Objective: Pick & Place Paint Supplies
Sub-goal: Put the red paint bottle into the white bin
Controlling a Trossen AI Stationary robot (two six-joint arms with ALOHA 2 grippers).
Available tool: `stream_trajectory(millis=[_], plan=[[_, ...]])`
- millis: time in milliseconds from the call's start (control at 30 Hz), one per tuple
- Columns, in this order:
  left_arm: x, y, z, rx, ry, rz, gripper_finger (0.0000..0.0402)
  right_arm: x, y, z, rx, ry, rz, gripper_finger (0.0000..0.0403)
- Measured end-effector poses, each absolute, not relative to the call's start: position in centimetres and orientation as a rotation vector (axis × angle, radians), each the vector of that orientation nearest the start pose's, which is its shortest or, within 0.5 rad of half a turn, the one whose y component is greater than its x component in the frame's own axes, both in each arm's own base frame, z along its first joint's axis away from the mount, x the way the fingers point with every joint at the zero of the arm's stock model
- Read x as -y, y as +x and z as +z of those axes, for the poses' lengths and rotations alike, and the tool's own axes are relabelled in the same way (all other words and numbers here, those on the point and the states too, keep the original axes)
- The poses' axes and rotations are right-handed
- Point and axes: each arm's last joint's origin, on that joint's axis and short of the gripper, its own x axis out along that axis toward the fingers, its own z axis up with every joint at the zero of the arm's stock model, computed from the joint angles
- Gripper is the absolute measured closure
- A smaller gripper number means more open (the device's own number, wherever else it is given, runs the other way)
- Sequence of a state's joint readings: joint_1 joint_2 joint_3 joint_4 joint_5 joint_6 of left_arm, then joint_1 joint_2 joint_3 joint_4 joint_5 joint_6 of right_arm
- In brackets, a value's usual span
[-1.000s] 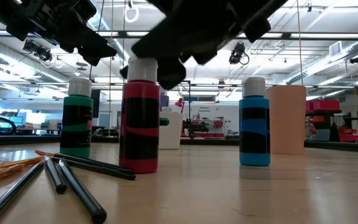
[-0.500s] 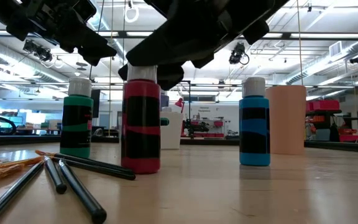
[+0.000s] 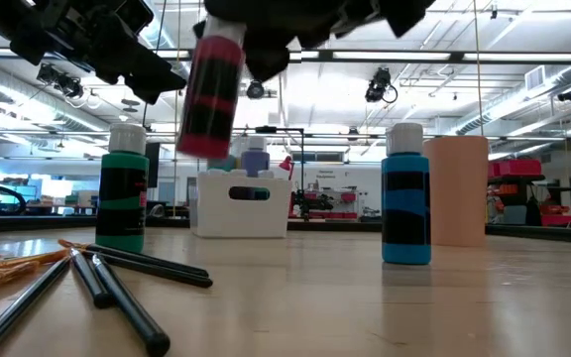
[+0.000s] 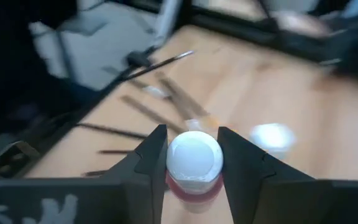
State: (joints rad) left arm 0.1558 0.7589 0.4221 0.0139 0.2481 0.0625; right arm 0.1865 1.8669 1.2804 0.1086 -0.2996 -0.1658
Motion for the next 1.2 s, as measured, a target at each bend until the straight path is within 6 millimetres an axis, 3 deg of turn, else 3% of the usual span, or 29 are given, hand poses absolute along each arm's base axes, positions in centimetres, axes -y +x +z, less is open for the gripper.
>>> stream_trajectory(millis=[267, 467, 667, 800, 1200], plan=[[-1.9, 16.9, 23.0, -0.312, 0.021, -0.105, 0.021, -2.9, 39.6, 27.1, -0.398, -0.22, 0.273, 0.0279], [-1.9, 17.0, 23.1, -0.306, 0.068, -0.112, 0.021, 1.6, 39.4, 27.3, -0.421, -0.261, 0.123, 0.0287], [-1.9, 17.0, 23.1, -0.307, 0.065, -0.111, 0.021, 6.3, 39.5, 26.0, -0.474, -0.205, -0.024, 0.0282], [-1.9, 17.0, 23.1, -0.304, 0.07, -0.112, 0.021, 8.2, 39.9, 24.2, -0.518, -0.175, -0.066, 0.0283], [-1.9, 17.0, 23.1, -0.302, 0.07, -0.112, 0.021, 9.4, 41.4, 20.3, -0.568, -0.16, -0.077, 0.0281]])
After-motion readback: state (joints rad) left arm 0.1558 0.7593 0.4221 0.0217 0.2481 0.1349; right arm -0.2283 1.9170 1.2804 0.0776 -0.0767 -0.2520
